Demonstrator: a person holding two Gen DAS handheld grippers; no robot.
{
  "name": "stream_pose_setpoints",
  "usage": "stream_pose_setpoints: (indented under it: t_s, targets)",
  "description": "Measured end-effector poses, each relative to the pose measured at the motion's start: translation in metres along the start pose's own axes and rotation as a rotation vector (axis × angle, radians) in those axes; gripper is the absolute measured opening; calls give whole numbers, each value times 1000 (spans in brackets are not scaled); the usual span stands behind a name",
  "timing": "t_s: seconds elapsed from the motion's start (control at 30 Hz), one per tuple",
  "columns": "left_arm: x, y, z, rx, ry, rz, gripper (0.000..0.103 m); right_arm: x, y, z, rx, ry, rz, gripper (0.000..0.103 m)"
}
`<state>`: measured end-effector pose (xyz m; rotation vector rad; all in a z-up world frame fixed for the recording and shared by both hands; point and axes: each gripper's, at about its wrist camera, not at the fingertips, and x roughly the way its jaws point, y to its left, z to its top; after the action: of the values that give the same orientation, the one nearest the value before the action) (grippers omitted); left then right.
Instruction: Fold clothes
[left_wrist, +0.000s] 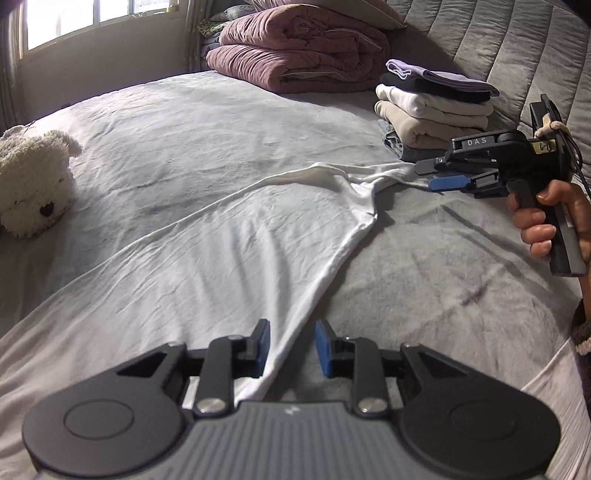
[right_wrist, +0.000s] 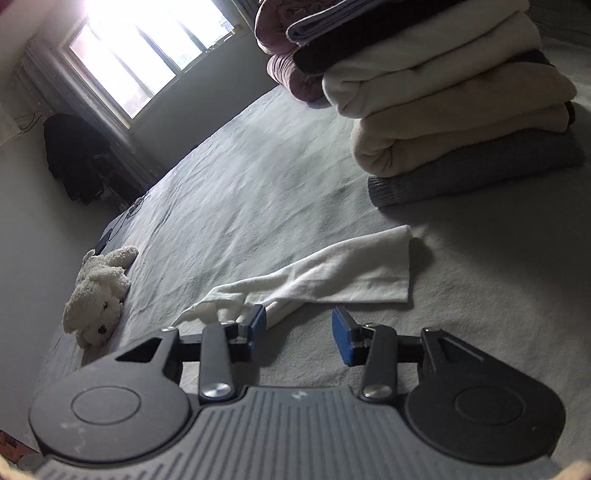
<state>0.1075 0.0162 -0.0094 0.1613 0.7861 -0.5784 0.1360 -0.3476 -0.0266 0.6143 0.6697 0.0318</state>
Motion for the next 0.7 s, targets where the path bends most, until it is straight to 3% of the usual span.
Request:
stream_pose_setpoints:
  t_s: [0.13, 0.37, 0.4, 0.5, 0.63, 0.7]
  targets:
    - [15, -6, 23, -43, -41, 8, 29, 5, -20, 0, 51, -5, -45, 44]
    - [72, -12, 40, -253, -183, 27, 36, 13, -24, -8, 71, -89, -62, 44]
    - [80, -13, 38, -277, -200, 32, 36, 14, -22, -10, 56, -97, -74, 40]
    - [96, -19, 24, -272, -241, 62, 36, 16, -13, -13, 3, -110, -124, 36]
    - [96, -17, 24, -270, -254, 18, 50, 20, -2, -18, -74, -112, -176, 35]
    - [97, -13, 23, -288, -255, -8, 50, 24, 6, -22, -126, -124, -243, 16]
